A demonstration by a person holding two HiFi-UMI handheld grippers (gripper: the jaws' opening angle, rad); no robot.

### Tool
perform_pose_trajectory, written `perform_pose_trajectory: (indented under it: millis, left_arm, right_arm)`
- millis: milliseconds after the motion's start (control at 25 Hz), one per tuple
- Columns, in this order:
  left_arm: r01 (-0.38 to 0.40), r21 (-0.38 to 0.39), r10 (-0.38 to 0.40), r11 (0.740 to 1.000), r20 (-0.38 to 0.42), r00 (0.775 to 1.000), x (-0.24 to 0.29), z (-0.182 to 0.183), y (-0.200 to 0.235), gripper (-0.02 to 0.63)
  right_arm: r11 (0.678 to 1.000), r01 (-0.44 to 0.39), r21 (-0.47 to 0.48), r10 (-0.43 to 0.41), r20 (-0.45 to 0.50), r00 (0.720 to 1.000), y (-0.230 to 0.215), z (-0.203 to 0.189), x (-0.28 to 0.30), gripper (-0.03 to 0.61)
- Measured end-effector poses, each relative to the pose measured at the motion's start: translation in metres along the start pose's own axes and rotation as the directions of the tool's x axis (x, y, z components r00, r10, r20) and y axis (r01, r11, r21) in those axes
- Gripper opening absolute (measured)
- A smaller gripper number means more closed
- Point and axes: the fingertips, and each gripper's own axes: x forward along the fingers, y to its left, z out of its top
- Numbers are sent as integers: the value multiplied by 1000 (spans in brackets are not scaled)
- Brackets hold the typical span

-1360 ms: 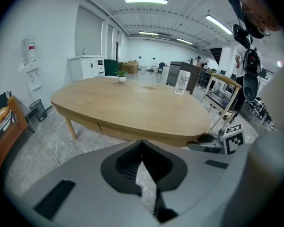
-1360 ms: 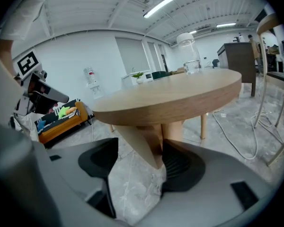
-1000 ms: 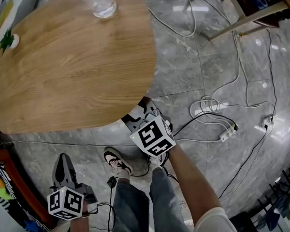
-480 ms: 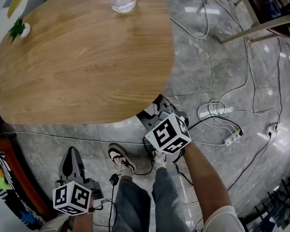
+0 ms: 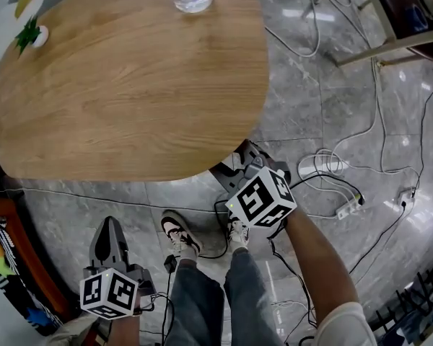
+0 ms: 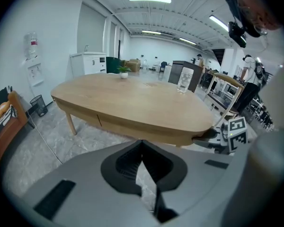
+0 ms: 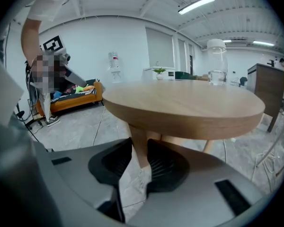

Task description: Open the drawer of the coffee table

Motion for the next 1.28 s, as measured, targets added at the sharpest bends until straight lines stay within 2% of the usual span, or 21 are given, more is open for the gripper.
perform_pose_trajectory:
  millis: [240, 440, 720, 1280]
  left_arm:
    - [-17, -16, 16, 1000, -10, 1000, 4, -11, 5, -8]
    - [-25, -44, 24, 999, -18, 1000, 7, -19, 2, -8]
    - [-17, -45, 16, 999, -16, 1000, 9, -21, -5, -8]
    - [-34, -69, 33, 997, -13, 999, 1, -25, 10, -8]
  right_arm:
    - [993, -75, -94, 76, 1, 997, 8, 0, -5, 90]
    - [974, -168, -153, 167, -24, 986, 41, -12, -15, 80]
    - [971, -194, -140, 192, -30, 981, 68, -21, -24, 80]
    - [962, -241, -130, 233, -71, 970, 100, -29, -35, 80]
